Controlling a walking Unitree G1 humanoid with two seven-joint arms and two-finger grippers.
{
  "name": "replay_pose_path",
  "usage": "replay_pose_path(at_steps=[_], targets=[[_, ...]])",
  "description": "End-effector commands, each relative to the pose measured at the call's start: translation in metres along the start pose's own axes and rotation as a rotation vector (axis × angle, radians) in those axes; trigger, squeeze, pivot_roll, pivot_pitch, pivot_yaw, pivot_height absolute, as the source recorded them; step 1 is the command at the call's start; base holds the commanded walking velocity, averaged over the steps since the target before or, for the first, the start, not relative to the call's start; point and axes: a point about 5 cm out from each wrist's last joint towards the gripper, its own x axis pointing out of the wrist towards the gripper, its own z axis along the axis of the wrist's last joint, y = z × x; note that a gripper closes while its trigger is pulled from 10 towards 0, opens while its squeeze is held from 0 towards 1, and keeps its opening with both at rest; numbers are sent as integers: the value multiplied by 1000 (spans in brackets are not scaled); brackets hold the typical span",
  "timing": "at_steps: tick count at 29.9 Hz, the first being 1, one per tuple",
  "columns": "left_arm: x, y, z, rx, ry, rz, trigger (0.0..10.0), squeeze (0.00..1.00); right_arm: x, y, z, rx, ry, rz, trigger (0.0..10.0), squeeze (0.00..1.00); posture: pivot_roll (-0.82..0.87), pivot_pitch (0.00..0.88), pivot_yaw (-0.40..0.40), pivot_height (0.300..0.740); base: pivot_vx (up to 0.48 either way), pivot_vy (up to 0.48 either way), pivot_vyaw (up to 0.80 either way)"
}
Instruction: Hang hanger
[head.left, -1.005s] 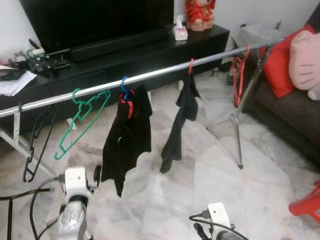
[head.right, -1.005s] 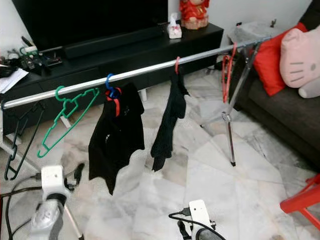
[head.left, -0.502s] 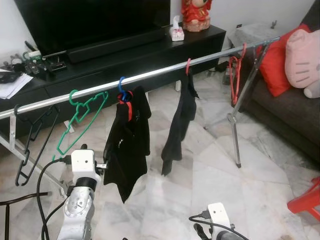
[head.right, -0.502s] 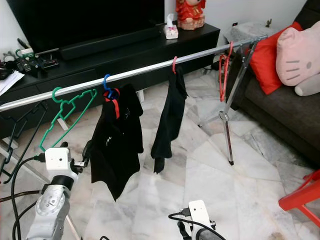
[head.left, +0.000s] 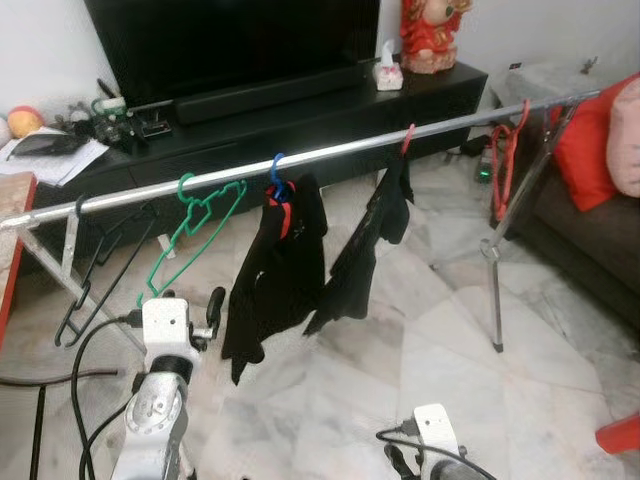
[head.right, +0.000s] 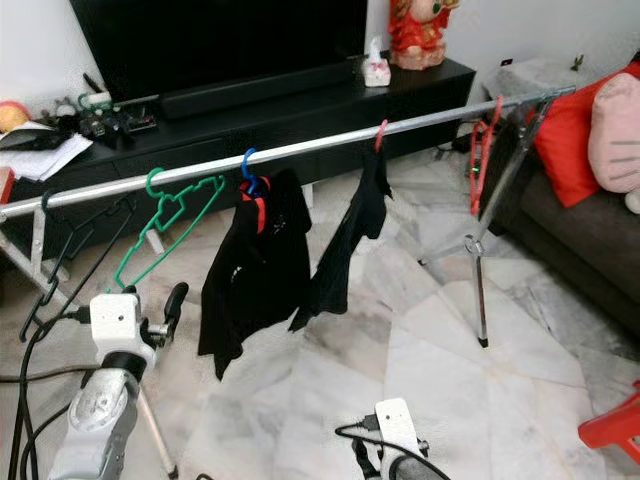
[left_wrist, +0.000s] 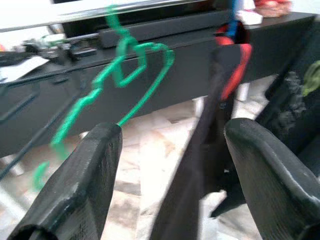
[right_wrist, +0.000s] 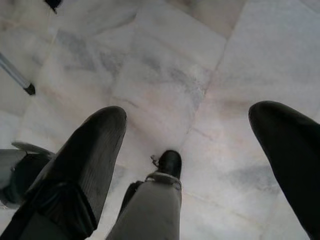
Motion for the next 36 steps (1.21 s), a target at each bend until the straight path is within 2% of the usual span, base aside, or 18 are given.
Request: replay_pose_path(at_steps=[1, 14, 19, 22, 36], targets=[[4, -4, 9, -19, -30, -11, 10000, 0, 0, 0, -2, 9, 8, -2, 10000, 0, -111, 0, 43, 740, 0, 0, -775], [8, -6, 16, -31, -40, -22, 10000, 0, 0, 0, -2, 4, 10, 1, 10000, 0, -108, 0, 43, 740, 0, 37, -774], [9, -6, 16, -37, -37, -25, 10000, 0, 0, 0, -2, 3, 10, 3, 10000, 0, -107, 0, 43, 740, 0, 419, -769], [9, -7, 18, -19, -47, -32, 10000, 0, 0, 0, -2, 5, 10, 1, 10000, 0, -108, 0, 43, 740, 0, 0, -731], [10, -11, 23, -18, -62, -51, 10000, 0, 0, 0, -1, 14, 2, 3, 10000, 0, -106, 0, 43, 740, 0, 0, 0]])
